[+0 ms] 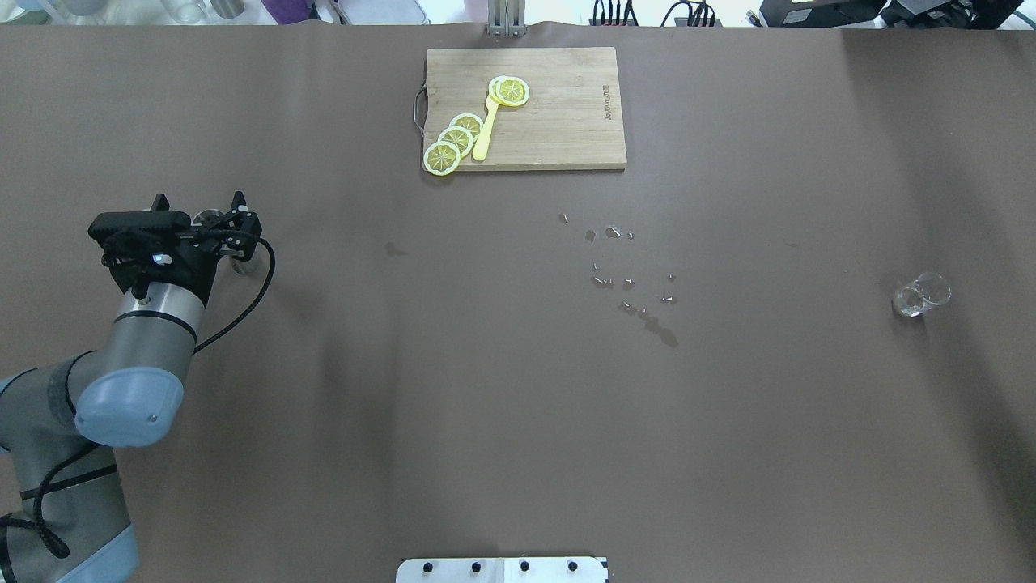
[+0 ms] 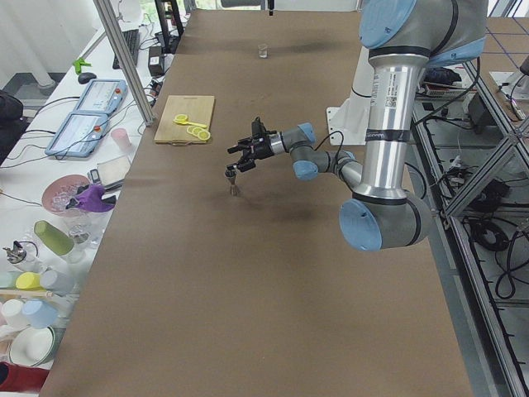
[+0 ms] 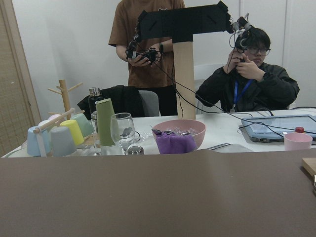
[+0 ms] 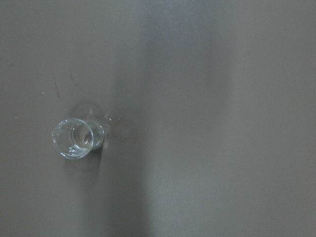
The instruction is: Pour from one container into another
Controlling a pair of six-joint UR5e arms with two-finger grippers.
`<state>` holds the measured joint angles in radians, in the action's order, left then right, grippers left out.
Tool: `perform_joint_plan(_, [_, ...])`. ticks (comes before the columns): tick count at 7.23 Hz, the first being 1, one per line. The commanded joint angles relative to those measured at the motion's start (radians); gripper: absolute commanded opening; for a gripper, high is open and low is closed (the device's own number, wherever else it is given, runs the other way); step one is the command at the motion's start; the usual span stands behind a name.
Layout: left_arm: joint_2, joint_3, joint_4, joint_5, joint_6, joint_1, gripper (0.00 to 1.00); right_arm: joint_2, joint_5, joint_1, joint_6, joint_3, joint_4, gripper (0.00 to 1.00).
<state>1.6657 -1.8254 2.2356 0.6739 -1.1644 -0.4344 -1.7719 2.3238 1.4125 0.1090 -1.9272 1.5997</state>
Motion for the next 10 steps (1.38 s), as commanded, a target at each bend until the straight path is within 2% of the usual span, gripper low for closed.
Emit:
perform_joint_plan(1, [0.060, -0.031, -0.002, 0.178, 0.193, -0.108, 0.97, -0.036, -0.044, 0.026, -0.221, -0.027, 0.131, 1.00])
perform_joint_plan(3, [0.136, -0.031, -0.049, 0.377, 0.282, -0.183, 0.97, -0.049, -0.069, 0.136, -0.316, 0.002, 0.221, 1.00])
perform_joint_plan(5, [0.196, -0.029, -0.138, 0.603, 0.385, -0.274, 0.97, -0.041, -0.057, 0.257, -0.507, 0.120, 0.209, 1.00])
perform_joint_plan(6, [0.203, -0.029, -0.183, 0.713, 0.461, -0.321, 0.97, -0.049, -0.075, 0.313, -0.597, 0.117, 0.207, 1.00])
perform_joint_plan(7, [0.222, -0.029, -0.241, 0.865, 0.556, -0.402, 0.97, -0.043, -0.110, 0.313, -0.607, 0.123, 0.210, 1.00])
perform_joint_plan(10, [0.227, -0.020, -0.443, 1.210, 0.815, -0.571, 0.98, -0.041, -0.086, 0.313, -0.600, 0.119, 0.210, 1.00])
